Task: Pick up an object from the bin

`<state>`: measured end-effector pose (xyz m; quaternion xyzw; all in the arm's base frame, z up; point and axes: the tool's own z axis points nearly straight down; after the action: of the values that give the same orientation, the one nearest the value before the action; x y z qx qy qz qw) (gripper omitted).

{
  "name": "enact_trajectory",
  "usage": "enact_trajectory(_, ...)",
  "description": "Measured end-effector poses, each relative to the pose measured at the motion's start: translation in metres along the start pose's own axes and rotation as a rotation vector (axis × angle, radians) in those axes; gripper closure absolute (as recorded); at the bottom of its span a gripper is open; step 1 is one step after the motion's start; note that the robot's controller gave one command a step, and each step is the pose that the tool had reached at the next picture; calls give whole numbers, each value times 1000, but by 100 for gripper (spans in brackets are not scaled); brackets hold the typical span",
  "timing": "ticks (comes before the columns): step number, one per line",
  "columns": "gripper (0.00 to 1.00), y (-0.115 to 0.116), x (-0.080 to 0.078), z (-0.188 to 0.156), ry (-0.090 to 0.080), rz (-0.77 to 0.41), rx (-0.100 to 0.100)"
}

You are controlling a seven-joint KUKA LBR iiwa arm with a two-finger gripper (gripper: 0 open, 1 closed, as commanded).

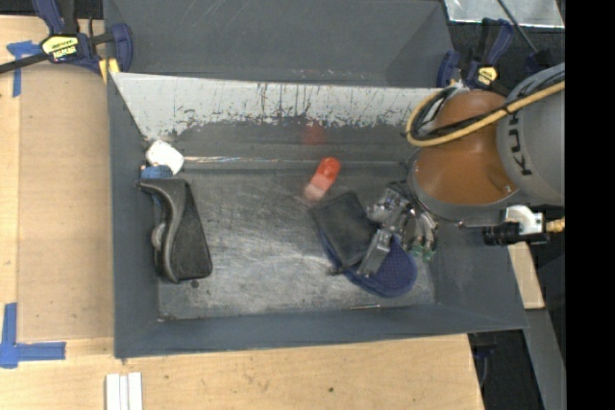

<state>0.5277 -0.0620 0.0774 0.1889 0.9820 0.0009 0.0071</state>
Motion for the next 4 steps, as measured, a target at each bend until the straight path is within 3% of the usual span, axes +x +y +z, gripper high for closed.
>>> enact_trajectory(1,100,0,0,0,0,0,0)
enact_trajectory(2,100,17,9,-1,-10,-136,5)
enact_trajectory(4,100,17,9,-1,-10,-134,4)
